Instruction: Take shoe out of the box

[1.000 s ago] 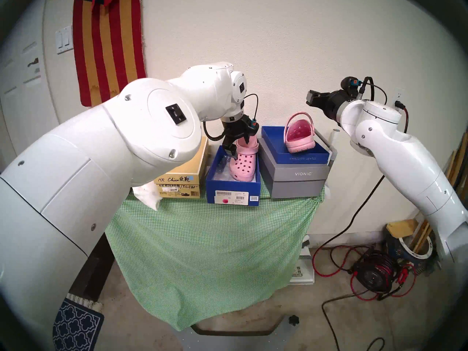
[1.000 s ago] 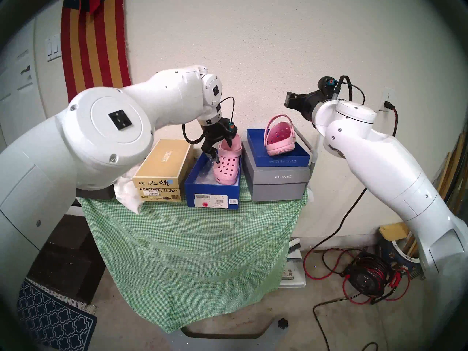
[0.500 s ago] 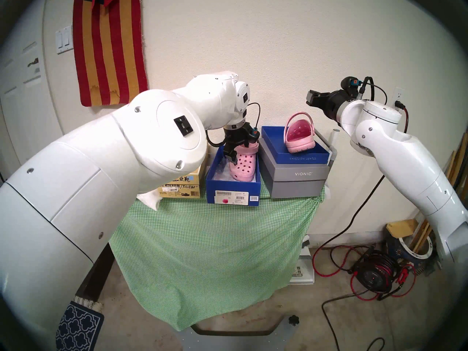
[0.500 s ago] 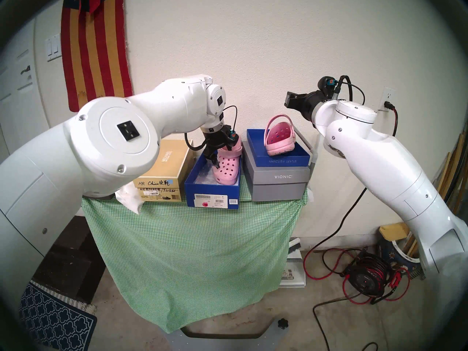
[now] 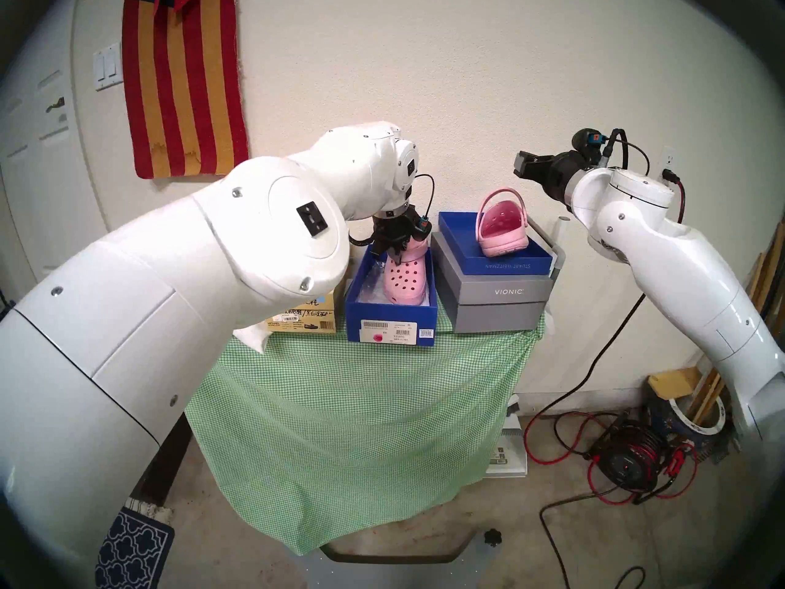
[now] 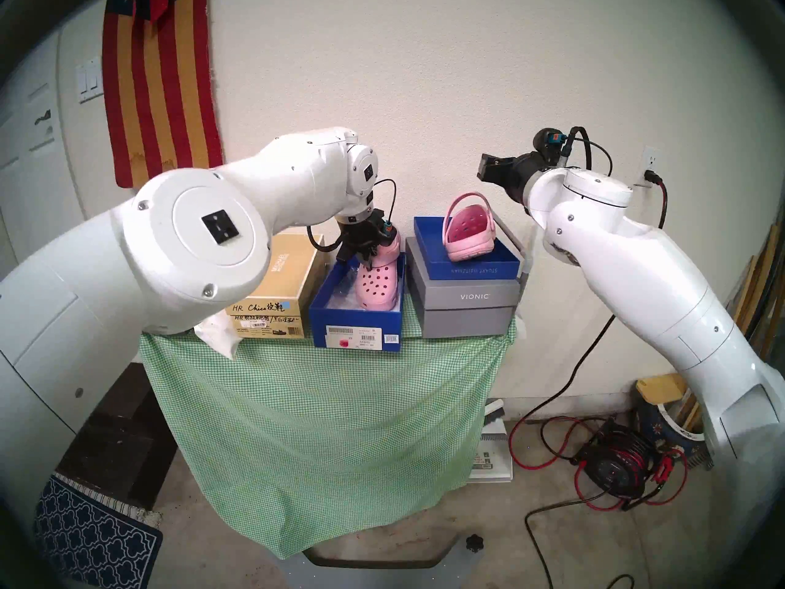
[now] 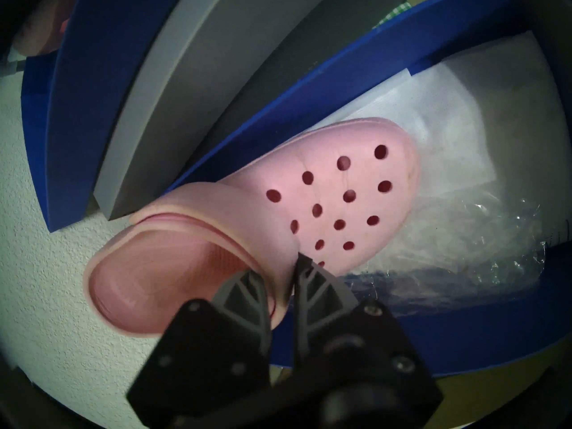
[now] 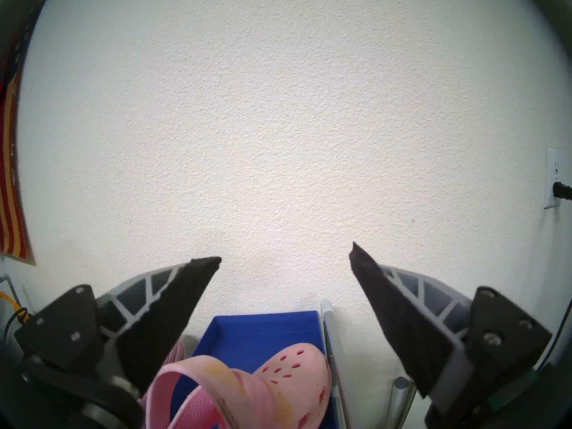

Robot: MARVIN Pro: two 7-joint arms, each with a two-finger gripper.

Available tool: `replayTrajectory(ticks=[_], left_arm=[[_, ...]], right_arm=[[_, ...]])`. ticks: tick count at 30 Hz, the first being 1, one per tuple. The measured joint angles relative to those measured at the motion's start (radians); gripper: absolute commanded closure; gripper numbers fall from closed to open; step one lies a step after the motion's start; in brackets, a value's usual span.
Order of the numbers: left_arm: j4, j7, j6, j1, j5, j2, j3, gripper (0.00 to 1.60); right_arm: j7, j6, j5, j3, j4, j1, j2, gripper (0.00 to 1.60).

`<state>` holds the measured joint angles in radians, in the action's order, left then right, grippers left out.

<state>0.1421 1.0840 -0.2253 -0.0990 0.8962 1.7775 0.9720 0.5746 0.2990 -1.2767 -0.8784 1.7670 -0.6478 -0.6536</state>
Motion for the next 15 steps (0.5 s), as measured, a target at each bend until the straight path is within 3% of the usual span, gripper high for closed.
replayTrajectory(ticks=[15], left_arm=[[-0.012, 0.117, -0.049, -0.074, -0.054, -0.014, 0.046, 1.6]], right_arm=[[-0.005, 0.0, 0.008, 0.002, 0.0, 0.0, 0.0, 0.0]])
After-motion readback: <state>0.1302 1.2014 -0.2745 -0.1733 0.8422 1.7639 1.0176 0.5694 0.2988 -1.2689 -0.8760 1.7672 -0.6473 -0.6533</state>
